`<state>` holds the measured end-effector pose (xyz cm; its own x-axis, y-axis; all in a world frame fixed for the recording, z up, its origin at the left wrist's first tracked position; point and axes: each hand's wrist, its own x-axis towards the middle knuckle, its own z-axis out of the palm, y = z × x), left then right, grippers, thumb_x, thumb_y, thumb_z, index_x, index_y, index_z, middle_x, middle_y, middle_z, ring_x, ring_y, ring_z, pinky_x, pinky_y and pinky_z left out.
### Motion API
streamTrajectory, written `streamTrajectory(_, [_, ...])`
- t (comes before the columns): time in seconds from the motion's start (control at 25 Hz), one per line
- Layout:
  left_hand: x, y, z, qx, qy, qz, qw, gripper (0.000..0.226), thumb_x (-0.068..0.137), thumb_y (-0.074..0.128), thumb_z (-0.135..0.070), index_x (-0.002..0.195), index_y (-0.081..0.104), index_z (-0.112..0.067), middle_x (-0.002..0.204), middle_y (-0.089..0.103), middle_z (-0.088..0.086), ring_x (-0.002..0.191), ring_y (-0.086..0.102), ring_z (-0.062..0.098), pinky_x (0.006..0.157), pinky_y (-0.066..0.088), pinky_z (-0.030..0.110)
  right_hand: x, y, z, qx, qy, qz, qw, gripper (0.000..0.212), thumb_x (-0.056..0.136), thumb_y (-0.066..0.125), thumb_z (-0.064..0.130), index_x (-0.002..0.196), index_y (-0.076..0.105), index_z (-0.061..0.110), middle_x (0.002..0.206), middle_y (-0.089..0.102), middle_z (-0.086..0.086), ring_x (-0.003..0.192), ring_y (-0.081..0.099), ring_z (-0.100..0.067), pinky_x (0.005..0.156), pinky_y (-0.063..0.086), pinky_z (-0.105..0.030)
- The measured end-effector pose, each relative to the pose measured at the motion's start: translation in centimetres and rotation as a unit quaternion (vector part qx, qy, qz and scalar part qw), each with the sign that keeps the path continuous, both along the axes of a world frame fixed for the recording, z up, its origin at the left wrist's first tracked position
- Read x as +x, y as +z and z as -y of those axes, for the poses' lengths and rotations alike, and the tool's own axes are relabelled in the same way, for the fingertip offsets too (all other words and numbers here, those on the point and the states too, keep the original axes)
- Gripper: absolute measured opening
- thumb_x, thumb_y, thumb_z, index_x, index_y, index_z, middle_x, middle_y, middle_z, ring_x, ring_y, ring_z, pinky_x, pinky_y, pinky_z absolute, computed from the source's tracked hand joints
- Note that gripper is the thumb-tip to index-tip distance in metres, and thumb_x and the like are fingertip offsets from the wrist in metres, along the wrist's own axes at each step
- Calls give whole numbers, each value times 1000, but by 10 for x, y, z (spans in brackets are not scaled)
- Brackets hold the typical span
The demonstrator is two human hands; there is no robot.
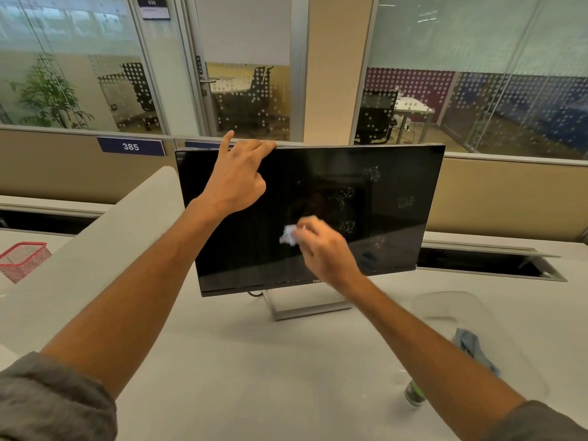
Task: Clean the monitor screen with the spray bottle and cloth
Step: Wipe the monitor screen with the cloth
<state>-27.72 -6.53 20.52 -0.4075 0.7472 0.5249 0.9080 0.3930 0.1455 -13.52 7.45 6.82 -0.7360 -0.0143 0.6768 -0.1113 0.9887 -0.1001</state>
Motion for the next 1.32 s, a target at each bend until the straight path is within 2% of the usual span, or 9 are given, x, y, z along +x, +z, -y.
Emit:
streamTrajectory(0.12, [0, -3, -3, 8, 16, -5, 1000, 63, 76, 46, -2, 138, 45, -14, 137, 53, 7, 135, 39, 21, 119, -5, 48, -21, 70, -12, 15, -38, -112, 993, 20, 89, 58, 7, 107, 65, 4, 118, 57, -12, 94, 60, -21, 75, 55, -25])
streamTrajectory(0.24, [1, -3, -4, 19, 19, 0, 1000, 61, 77, 47, -3, 137, 46, -14, 137, 53, 7, 134, 39, 21, 119, -6, 48, -36, 87, -19, 65, -56, -105, 991, 30, 88, 61, 8, 117, 63, 3, 123, 57, -15, 105, 59, -25, 80, 57, -31])
streamTrajectory(0.36, [2, -2, -4, 17, 16, 6, 1000, 62, 76, 46, -3, 137, 46, -13, 137, 53, 8, 134, 39, 22, 120, -4, 48, -36, 68, -22, 75, -40, -99, 992, 35, 96, 51, 21, 125, 58, 3, 129, 55, -15, 117, 52, -24, 91, 49, -26])
streamTrajectory(0.56, [1, -5, -3, 13, 15, 6, 1000, 66, 72, 43, -7, 138, 45, -13, 136, 52, 8, 134, 39, 23, 119, -4, 50, -24, 9, -14, 99, 24, -47, 994, 23, 92, 53, 9, 110, 66, 3, 113, 60, -12, 92, 57, -21, 68, 55, -25])
streamTrajectory(0.72, [6, -9, -7, 35, 24, 8, 999, 63, 75, 47, -5, 138, 44, -13, 136, 51, 8, 135, 37, 23, 119, -5, 50, -10, -50, -1, 100, 64, 46, 992, 24, 78, 68, 0, 102, 68, 5, 102, 62, -9, 79, 58, -20, 49, 53, -26])
streamTrajectory(0.92, [14, -11, -7, 39, 36, 1, 999, 61, 79, 50, -7, 139, 41, -12, 140, 47, 7, 137, 33, 23, 119, -5, 47, 5, -79, 10, 67, 56, 131, 988, 31, 69, 80, 2, 99, 71, 8, 96, 63, -7, 76, 59, -18, 51, 54, -24])
streamTrajectory(1.04, [18, -17, -9, 32, 65, -34, 997, 64, 77, 42, -20, 140, 38, -13, 142, 43, 7, 138, 30, 23, 119, -2, 48, 5, -34, -2, -1, 44, 40, 998, 13, 86, 65, 9, 97, 70, 15, 99, 62, -5, 82, 58, -15, 60, 54, -24])
streamTrajectory(1.2, [25, -17, -27, -11, 68, -60, 996, 64, 82, 43, -22, 145, 31, -15, 147, 38, 7, 141, 27, 24, 118, 0, 50, 5, 66, -48, -32, -39, -148, 988, 14, 90, 60, 11, 102, 67, 9, 103, 62, -8, 86, 58, -17, 70, 52, -24])
streamTrajectory(1.32, [33, -10, -50, -40, 42, -69, 996, 61, 84, 43, -21, 144, 33, -14, 147, 40, 7, 138, 32, 24, 118, 7, 50, 0, 103, -76, -9, -60, -128, 990, 17, 91, 59, 12, 104, 68, 7, 105, 61, -7, 90, 60, -18, 74, 55, -29])
